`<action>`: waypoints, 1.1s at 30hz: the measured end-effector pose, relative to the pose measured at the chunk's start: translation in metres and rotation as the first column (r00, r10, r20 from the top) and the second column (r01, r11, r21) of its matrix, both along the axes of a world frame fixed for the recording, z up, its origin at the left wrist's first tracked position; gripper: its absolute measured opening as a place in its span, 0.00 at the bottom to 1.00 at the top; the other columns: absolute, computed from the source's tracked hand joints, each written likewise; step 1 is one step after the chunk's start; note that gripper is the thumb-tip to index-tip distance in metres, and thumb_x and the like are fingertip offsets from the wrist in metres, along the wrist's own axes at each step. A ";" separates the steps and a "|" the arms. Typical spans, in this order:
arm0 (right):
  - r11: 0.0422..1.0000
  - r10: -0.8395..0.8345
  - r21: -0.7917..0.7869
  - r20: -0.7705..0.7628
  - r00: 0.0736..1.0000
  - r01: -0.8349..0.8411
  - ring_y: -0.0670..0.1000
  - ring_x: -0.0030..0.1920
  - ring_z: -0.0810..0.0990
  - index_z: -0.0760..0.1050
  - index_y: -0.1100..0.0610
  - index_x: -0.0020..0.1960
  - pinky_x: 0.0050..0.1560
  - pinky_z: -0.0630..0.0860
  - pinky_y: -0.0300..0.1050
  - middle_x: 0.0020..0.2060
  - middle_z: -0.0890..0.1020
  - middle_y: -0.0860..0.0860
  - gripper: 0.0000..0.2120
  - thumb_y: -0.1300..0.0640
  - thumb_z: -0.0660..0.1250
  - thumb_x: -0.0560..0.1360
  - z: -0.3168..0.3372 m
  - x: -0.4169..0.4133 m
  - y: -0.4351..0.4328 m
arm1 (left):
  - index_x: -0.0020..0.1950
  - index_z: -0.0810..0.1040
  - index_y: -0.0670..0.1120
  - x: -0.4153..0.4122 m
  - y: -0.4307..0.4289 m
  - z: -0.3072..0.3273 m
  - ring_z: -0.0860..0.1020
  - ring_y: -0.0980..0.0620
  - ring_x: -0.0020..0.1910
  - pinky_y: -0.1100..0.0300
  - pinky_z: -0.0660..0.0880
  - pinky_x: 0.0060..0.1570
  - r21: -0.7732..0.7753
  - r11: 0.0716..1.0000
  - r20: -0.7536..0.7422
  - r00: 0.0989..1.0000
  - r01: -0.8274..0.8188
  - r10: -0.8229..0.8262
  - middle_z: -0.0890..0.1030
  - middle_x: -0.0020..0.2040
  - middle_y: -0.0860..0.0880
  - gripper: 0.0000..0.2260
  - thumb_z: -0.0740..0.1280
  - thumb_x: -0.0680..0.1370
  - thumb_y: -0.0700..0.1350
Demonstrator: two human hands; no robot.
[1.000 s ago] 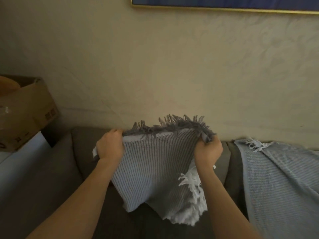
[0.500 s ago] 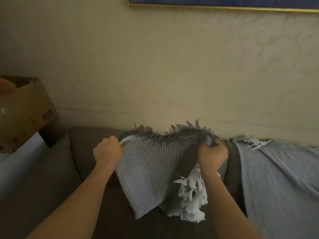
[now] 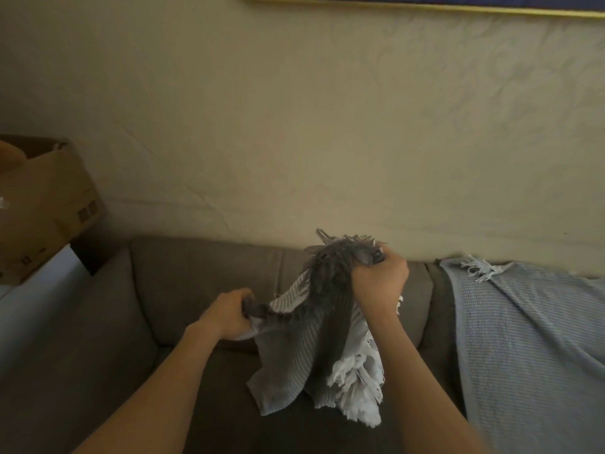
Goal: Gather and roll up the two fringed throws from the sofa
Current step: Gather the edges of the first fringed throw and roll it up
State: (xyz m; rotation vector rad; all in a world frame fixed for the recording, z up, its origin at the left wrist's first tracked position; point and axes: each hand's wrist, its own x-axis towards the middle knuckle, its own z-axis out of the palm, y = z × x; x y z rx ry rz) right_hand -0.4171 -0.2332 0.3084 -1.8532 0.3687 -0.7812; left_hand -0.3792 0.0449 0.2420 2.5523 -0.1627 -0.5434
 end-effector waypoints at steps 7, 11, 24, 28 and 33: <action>0.984 -0.169 0.050 0.009 0.986 0.168 0.49 0.27 0.67 0.72 0.62 0.33 0.28 0.66 0.45 0.26 0.75 0.54 0.16 0.59 0.72 0.75 0.018 0.001 0.002 | 0.55 0.81 0.44 -0.008 -0.009 0.004 0.82 0.47 0.52 0.48 0.81 0.54 -0.174 0.984 -0.059 0.998 -0.032 0.022 0.84 0.52 0.46 0.16 0.65 0.72 0.52; 0.958 -0.276 0.071 -0.024 0.961 0.277 0.53 0.28 0.71 0.74 0.64 0.34 0.29 0.69 0.47 0.28 0.78 0.56 0.13 0.60 0.70 0.75 0.017 -0.001 -0.005 | 0.43 0.77 0.45 -0.003 -0.013 0.021 0.80 0.55 0.37 0.61 0.76 0.37 -0.227 0.973 -0.067 0.998 -0.032 0.017 0.80 0.40 0.49 0.16 0.76 0.77 0.56; 0.909 -0.371 -0.242 -0.092 0.924 0.341 0.62 0.61 0.73 0.82 0.57 0.37 0.60 0.69 0.58 0.53 0.83 0.53 0.08 0.54 0.74 0.72 -0.002 0.005 -0.030 | 0.41 0.78 0.50 0.011 -0.025 0.043 0.80 0.47 0.38 0.55 0.73 0.37 -0.343 0.906 0.443 0.809 -0.247 0.387 0.80 0.36 0.50 0.15 0.65 0.85 0.54; 0.746 -0.197 -0.666 -0.179 0.964 0.028 0.62 0.52 0.77 0.79 0.59 0.40 0.51 0.71 0.55 0.40 0.82 0.56 0.09 0.57 0.77 0.73 0.000 0.008 -0.044 | 0.44 0.78 0.48 0.026 -0.030 0.060 0.79 0.44 0.38 0.52 0.73 0.37 -0.454 0.837 0.489 0.701 -0.305 0.520 0.78 0.36 0.50 0.09 0.66 0.84 0.45; 0.698 -0.065 -0.696 -0.293 0.954 -0.167 0.58 0.36 0.77 0.73 0.54 0.56 0.30 0.74 0.48 0.37 0.79 0.51 0.14 0.62 0.69 0.72 0.015 0.007 -0.035 | 0.47 0.79 0.46 0.037 -0.047 0.094 0.77 0.46 0.36 0.54 0.69 0.32 -0.583 0.773 0.548 0.581 -0.251 0.602 0.78 0.36 0.50 0.05 0.66 0.80 0.37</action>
